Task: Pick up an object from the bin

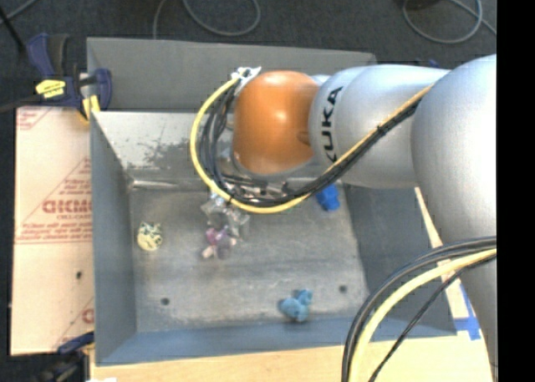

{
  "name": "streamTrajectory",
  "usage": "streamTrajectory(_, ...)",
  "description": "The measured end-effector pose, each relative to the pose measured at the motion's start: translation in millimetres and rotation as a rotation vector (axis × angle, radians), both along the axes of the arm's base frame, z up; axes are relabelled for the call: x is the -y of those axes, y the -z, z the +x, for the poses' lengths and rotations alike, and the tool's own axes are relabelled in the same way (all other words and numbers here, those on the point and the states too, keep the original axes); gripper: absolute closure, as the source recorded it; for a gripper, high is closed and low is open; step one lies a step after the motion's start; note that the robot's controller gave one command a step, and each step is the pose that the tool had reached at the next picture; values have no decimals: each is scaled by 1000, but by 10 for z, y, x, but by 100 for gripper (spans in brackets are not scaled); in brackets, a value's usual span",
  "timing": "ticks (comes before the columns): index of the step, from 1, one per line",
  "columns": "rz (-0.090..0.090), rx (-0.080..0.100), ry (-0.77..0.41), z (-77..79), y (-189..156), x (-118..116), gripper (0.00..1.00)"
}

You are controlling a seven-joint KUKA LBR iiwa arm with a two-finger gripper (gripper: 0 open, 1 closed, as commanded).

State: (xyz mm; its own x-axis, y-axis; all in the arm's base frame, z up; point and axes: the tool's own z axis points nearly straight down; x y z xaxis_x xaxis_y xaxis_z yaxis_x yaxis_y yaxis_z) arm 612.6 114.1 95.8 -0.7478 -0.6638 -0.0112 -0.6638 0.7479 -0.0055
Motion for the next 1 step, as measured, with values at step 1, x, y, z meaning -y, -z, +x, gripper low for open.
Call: streamTrajectory(1, 0, 3, 1, 9, -99, 0, 100)
